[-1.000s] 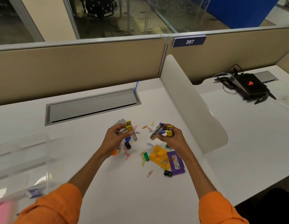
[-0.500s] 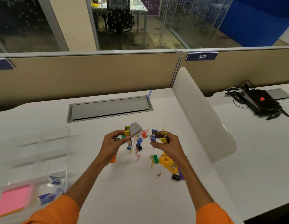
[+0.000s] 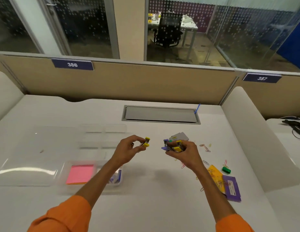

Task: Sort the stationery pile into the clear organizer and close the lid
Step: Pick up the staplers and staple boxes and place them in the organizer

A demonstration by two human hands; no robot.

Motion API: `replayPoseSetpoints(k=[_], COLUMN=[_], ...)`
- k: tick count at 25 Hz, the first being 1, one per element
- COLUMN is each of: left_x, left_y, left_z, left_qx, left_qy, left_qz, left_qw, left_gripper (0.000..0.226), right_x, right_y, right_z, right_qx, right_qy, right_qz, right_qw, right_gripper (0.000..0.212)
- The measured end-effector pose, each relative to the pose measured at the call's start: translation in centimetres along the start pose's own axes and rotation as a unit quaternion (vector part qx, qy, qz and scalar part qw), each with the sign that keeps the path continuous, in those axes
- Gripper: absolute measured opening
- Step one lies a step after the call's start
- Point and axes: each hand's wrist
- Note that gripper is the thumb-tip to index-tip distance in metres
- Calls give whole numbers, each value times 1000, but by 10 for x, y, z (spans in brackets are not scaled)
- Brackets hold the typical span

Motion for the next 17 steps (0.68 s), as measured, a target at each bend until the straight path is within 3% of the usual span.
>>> replayPoseSetpoints(k=[4, 12, 17], left_x=[-1, 15, 33], left_y=[-31, -106, -139], left_z=[-68, -179, -196], left_qx=[164, 410, 503], left_qy=[14, 28, -63], left_qz=[69, 158, 172], left_qw=[984, 898, 845], left_gripper=[20, 18, 30], right_x=[-6, -8, -11], right_y=[-32, -63, -75], right_z=[61, 182, 226], right_qx=[-57, -165, -210], right_qy=[-39, -79, -93], right_qz=[-39, -69, -80], right_qw=[997, 981, 970], right_gripper=[26, 30, 31])
Point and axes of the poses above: each hand's wrist, its own x-axis towards the middle knuckle, its own z-axis out of the palm, y = z × x, and after that the axes turned 12 degrees about y, right-handed
